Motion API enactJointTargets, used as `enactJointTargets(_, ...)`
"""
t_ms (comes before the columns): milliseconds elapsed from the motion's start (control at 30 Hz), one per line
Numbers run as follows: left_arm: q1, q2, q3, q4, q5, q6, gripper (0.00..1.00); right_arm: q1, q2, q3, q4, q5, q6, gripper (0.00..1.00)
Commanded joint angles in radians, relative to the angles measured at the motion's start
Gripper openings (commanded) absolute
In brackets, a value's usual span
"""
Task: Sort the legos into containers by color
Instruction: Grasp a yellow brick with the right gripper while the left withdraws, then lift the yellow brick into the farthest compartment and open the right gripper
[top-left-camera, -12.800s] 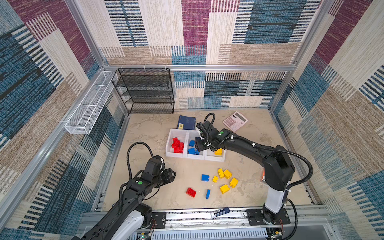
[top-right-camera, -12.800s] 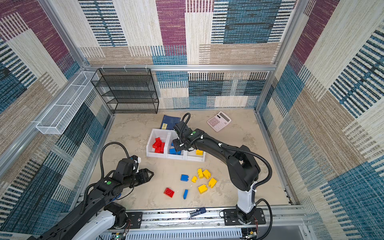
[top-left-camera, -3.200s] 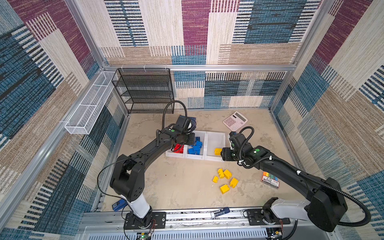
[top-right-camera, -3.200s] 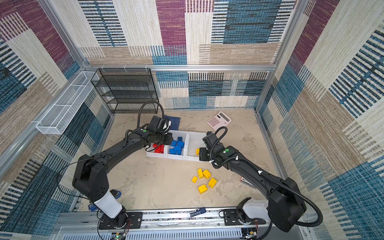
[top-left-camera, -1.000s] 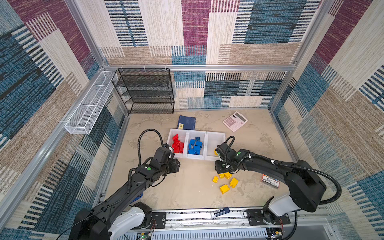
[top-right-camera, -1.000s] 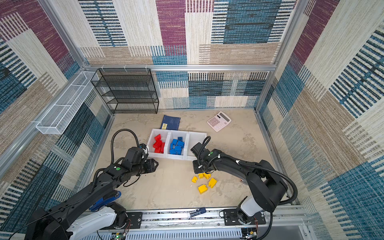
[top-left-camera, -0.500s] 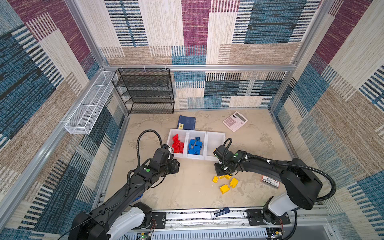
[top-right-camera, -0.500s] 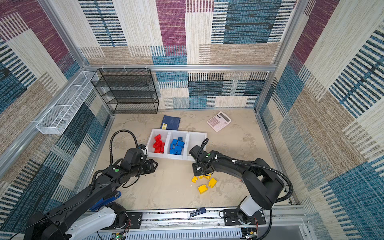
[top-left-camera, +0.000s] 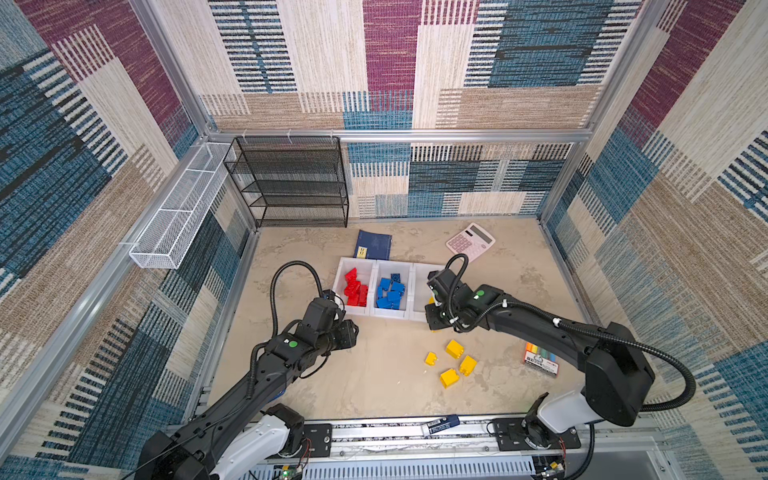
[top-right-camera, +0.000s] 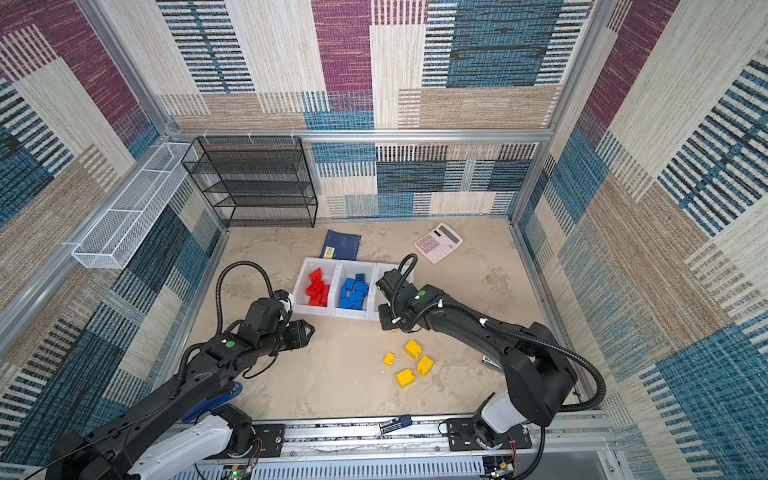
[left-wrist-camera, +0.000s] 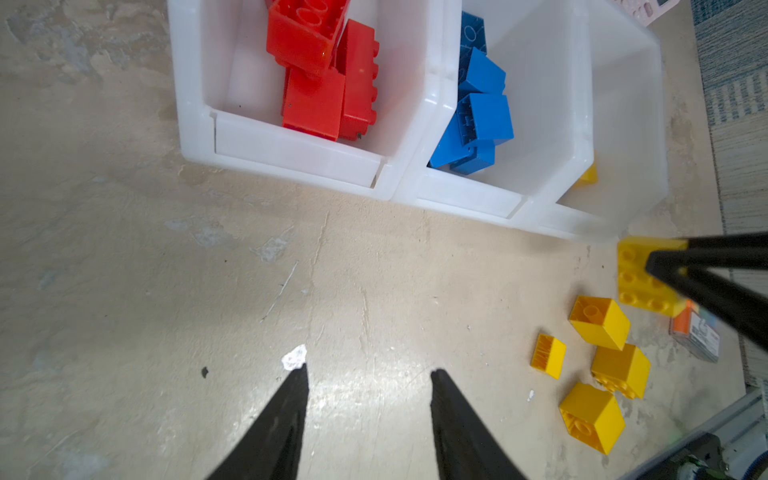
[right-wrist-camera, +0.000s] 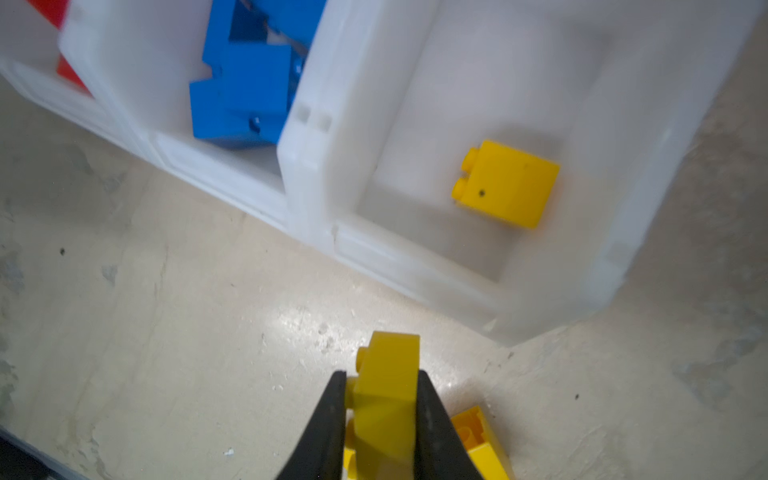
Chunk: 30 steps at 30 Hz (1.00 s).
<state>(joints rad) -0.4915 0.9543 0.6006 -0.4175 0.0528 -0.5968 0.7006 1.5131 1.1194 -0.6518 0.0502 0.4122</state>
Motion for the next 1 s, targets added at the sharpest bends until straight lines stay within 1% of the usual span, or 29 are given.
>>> enactJointTargets(0,0.001,-0.009,-0.006,-0.01,-0.011,-0.023,0.51,-0.039,0.036,0.085,0.024,0.016,-0.075,0.24)
enactJointTargets(133,0.001,-0.017,-0.014,-0.011,0.002,-0.034,0.51,-0.079,0.126,0.174,0.065,-0.011,-0.112,0.25)
enactJointTargets(233,0.001,-0.031,-0.017,-0.017,0.006,-0.042,0.51,-0.09,0.191,0.22,0.073,-0.025,-0.125,0.24)
enactJointTargets(433,0.001,-0.066,-0.037,-0.032,0.005,-0.056,0.51,-0.093,0.255,0.244,0.072,-0.031,-0.131,0.27)
enactJointTargets(500,0.001,-0.072,-0.042,-0.031,0.004,-0.062,0.51,-0.094,0.254,0.24,0.07,-0.033,-0.129,0.33)
enactJointTargets(567,0.0,-0.072,-0.043,-0.033,0.008,-0.067,0.51,-0.095,0.243,0.232,0.076,-0.032,-0.127,0.45)
enactJointTargets(633,0.0,-0.068,-0.034,-0.041,0.019,-0.068,0.51,-0.096,0.228,0.216,0.093,-0.029,-0.123,0.54)
enactJointTargets(667,-0.001,-0.067,-0.029,-0.049,0.022,-0.069,0.51,-0.098,0.222,0.213,0.097,-0.034,-0.122,0.56)
enactJointTargets(767,-0.001,-0.069,-0.027,-0.06,0.018,-0.078,0.51,-0.102,0.217,0.213,0.101,-0.05,-0.124,0.59)
enactJointTargets(967,-0.002,-0.08,-0.037,-0.058,0.02,-0.087,0.52,-0.103,0.185,0.199,0.093,-0.056,-0.125,0.6)
